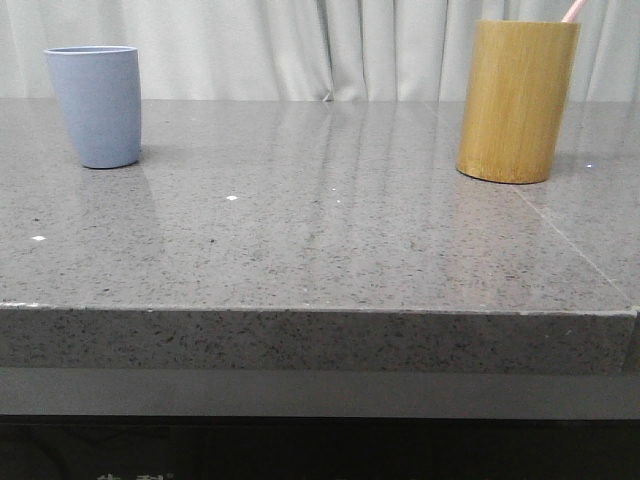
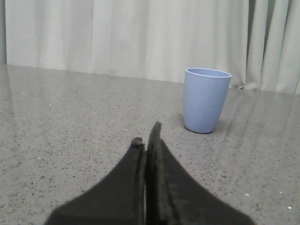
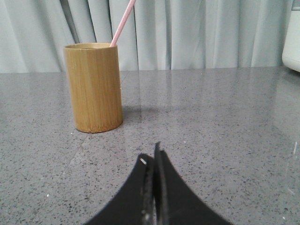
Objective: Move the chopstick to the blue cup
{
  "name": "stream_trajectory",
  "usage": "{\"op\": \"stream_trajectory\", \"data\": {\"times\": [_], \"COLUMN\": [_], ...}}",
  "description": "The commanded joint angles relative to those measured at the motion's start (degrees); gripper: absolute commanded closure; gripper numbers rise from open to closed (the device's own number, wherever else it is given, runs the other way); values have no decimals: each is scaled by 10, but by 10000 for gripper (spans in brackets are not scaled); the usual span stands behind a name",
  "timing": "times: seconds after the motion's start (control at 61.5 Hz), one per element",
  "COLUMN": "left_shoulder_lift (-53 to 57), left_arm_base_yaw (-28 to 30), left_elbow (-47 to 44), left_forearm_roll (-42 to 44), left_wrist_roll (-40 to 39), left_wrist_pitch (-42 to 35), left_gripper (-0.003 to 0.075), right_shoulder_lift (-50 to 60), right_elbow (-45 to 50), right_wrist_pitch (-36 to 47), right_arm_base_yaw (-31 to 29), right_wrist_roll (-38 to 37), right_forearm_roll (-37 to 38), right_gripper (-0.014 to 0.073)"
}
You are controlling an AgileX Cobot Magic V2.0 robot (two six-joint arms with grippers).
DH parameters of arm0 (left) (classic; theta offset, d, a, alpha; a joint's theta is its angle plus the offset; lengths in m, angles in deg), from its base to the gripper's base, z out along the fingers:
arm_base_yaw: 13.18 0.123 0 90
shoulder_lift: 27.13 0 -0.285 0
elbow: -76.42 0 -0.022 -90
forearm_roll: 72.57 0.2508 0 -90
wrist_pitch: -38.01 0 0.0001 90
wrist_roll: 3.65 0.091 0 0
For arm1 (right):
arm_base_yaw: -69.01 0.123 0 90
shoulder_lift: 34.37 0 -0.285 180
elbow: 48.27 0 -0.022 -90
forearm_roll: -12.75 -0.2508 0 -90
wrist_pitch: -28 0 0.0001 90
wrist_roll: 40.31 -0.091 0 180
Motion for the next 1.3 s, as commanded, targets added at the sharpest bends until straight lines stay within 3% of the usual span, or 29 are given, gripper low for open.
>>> {"op": "stream_trajectory", "data": {"times": [0.0, 0.39, 0.748, 1.057, 1.285], "left_shoulder_lift": [15, 13, -6, -169, -269], "left_arm_base_yaw": [0, 0, 0, 0, 0], "left_elbow": [-7, 9, 209, 417, 455], "left_forearm_roll": [-4, -4, -4, -4, -7], "left_wrist_roll": [-1, -1, -1, -1, -1], "left_wrist_pitch": [-44, -94, 100, 276, 300], "left_gripper": [739, 739, 739, 739, 739], "right_shoulder_lift": [12, 12, -41, -202, -302], "right_elbow": [-1, -14, -218, -386, -422], "right_wrist_pitch": [47, 70, -117, -225, -274], "right_arm_base_yaw": [1, 1, 1, 1, 1], "right_wrist_roll": [4, 4, 4, 4, 4], "right_forearm_roll": [-1, -1, 38, 46, 45], "right_gripper": [662, 662, 662, 662, 662]}}
